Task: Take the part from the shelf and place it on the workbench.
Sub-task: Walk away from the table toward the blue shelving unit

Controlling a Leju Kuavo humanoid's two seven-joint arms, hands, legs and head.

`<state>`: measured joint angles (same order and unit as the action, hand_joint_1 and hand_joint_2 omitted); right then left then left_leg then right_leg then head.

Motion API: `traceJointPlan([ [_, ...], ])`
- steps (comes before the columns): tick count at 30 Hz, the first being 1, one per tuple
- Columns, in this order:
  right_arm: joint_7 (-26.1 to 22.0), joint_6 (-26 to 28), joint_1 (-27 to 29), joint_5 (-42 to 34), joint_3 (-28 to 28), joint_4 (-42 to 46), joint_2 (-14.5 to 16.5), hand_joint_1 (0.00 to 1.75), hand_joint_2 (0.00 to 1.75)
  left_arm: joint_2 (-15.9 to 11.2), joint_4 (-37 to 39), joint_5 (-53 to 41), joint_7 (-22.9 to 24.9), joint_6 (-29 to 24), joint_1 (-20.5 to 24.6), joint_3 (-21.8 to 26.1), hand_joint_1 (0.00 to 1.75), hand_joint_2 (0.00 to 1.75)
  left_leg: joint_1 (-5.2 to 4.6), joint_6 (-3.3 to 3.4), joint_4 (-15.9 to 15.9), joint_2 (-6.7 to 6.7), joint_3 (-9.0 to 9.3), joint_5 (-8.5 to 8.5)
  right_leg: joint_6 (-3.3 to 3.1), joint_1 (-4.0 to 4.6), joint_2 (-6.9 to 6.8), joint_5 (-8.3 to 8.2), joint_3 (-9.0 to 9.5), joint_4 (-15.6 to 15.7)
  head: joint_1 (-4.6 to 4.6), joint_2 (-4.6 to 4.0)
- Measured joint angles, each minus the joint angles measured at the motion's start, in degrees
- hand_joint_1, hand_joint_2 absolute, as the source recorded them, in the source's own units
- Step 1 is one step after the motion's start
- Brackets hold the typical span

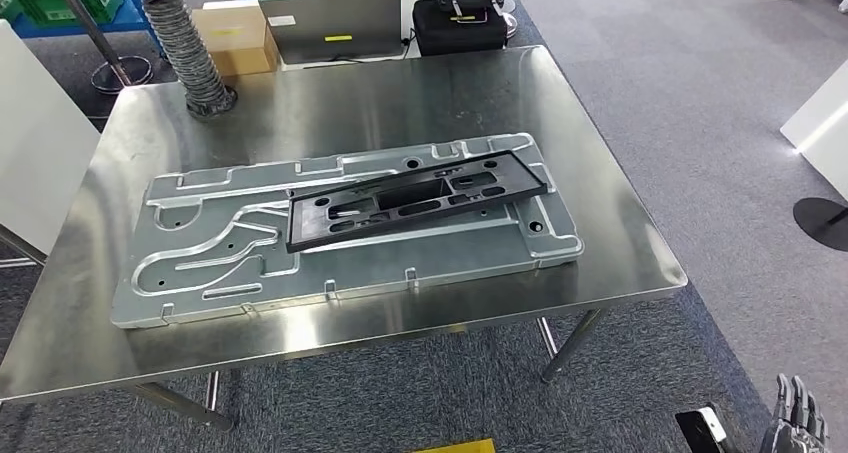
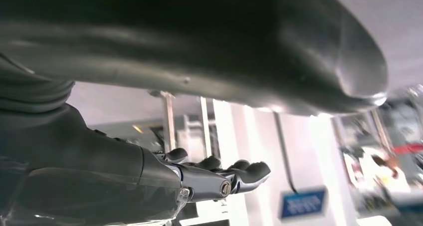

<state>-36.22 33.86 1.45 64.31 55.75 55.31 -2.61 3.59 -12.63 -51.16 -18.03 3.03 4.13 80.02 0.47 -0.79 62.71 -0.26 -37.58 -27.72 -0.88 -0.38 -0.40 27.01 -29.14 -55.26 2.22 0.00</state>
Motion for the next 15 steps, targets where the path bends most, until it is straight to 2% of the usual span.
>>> traceJointPlan([
  [1, -0.1, 0.2, -0.12, 0.92, 1.02, -1.78, 0.08, 0.0, 0.0, 0.05, 0.0, -0.05, -0.05, 0.08, -0.08, 0.0, 0.0, 0.0, 0.02, -0.14, 3.69, 0.01, -0.98, -3.12, -0.24, 0.07, -0.02, -0.58, -0.79, -0.03, 0.01, 0.0],
  [2, -0.16, 0.44, -0.27, 1.8, 2.04, -3.64, 0.13, 0.0, 0.0, 0.1, 0.0, -0.15, -0.09, 0.17, -0.13, 0.0, 0.0, 0.0, 0.06, -0.27, 7.38, 0.01, -1.67, -5.37, -0.31, 0.17, -0.05, -1.12, -1.57, -0.14, 0.0, 0.0],
  [3, -0.11, 0.75, -0.46, 2.73, 3.1, -5.7, 0.17, 0.0, 0.0, 0.12, 0.0, -0.24, -0.15, 0.23, -0.15, 0.0, 0.0, 0.0, 0.07, -0.36, 10.01, 0.01, -1.74, -6.3, -0.33, 0.25, -0.08, -1.66, -2.36, -0.28, -0.01, 0.0],
  [4, 0.08, 1.03, -0.72, 3.65, 4.22, -7.91, 0.17, 0.0, 0.0, 0.13, 0.0, -0.32, -0.22, 0.29, -0.16, 0.0, 0.0, 0.0, 0.07, -0.4, 10.87, 0.01, -0.95, -5.92, -0.29, 0.32, -0.1, -2.14, -3.16, -0.46, 0.0, 0.0],
  [5, 0.52, 1.2, -1.0, 4.45, 5.28, -10.12, 0.12, 0.0, 0.0, 0.13, 0.0, -0.4, -0.26, 0.32, -0.16, 0.0, 0.0, 0.0, 0.07, -0.36, 9.61, 0.01, 0.85, -4.59, -0.21, 0.35, -0.1, -2.57, -3.92, -0.71, -0.01, 0.0],
  [6, 1.15, 1.27, -1.3, 5.16, 6.26, -12.33, 0.07, 0.0, 0.0, 0.13, 0.0, -0.44, -0.29, 0.34, -0.13, 0.0, 0.0, 0.0, 0.07, -0.23, 6.35, 0.01, 3.7, -3.09, -0.1, 0.37, -0.09, -2.95, -4.67, -1.06, 0.0, 0.0],
  [8, 3.32, 0.99, -1.87, 6.35, 8.1, -17.05, -0.01, 0.0, 0.0, 0.13, 0.0, -0.49, -0.31, 0.38, 0.07, -0.01, 0.0, 0.0, -0.14, 0.27, -2.05, 0.0, 9.73, -2.32, 0.29, 0.48, -0.07, -3.56, -5.82, -1.85, 0.0, 0.0],
  [9, 4.75, 0.65, -2.12, 6.95, 8.79, -19.35, -0.01, 0.0, 0.0, 0.15, 0.0, -0.52, -0.32, 0.39, 0.15, -0.02, 0.0, 0.0, -0.25, 0.56, -4.99, 0.0, 11.53, -2.61, 0.56, 0.53, -0.08, -3.87, -6.11, -2.14, 0.0, 0.0],
  [10, 6.48, 0.16, -2.36, 7.63, 9.42, -21.68, -0.01, 0.0, 0.0, 0.2, 0.0, -0.55, -0.34, 0.41, 0.19, -0.02, 0.0, 0.0, -0.39, 0.86, -6.42, 0.0, 12.21, -3.01, 0.86, 0.53, -0.08, -4.23, -6.22, -2.25, 0.0, 0.0],
  [12, 9.81, -1.11, -2.68, 8.88, 10.24, -25.78, 0.04, 0.0, 0.0, 0.39, 0.0, -0.59, -0.37, 0.43, 0.13, -0.02, 0.0, 0.0, -0.34, 1.58, -6.86, 0.14, 11.74, -2.26, 1.54, 0.43, 0.03, -4.87, -6.29, -2.21, -0.01, -0.01],
  [13, 11.29, -1.74, -2.75, 9.43, 10.58, -27.58, 0.09, 0.0, 0.0, 0.55, 0.0, -0.59, -0.37, 0.42, 0.13, -0.02, 0.0, 0.0, -0.24, 2.02, -6.98, 0.29, 11.34, -1.67, 1.89, 0.33, 0.15, -4.2, -6.56, -2.65, -0.01, -0.01],
  [14, 12.48, -2.28, -2.78, 9.9, 10.84, -29.18, 0.15, 0.0, 0.0, 0.68, 0.0, -0.6, -0.38, 0.41, 0.12, -0.02, 0.0, 0.0, -0.12, 2.4, -7.17, 0.45, 10.81, -0.96, 2.24, 0.23, 0.28, -2.44, -7.06, -3.93, -0.01, -0.01],
  [15, 13.62, -2.86, -2.85, 10.4, 11.05, -30.58, 0.18, 0.0, 0.0, 0.84, 0.0, -0.61, -0.38, 0.4, 0.09, -0.02, 0.0, 0.0, -0.01, 2.64, -7.27, 0.6, 10.11, -0.26, 2.56, 0.02, 0.37, 0.32, -7.84, -6.38, -0.01, -0.01],
])
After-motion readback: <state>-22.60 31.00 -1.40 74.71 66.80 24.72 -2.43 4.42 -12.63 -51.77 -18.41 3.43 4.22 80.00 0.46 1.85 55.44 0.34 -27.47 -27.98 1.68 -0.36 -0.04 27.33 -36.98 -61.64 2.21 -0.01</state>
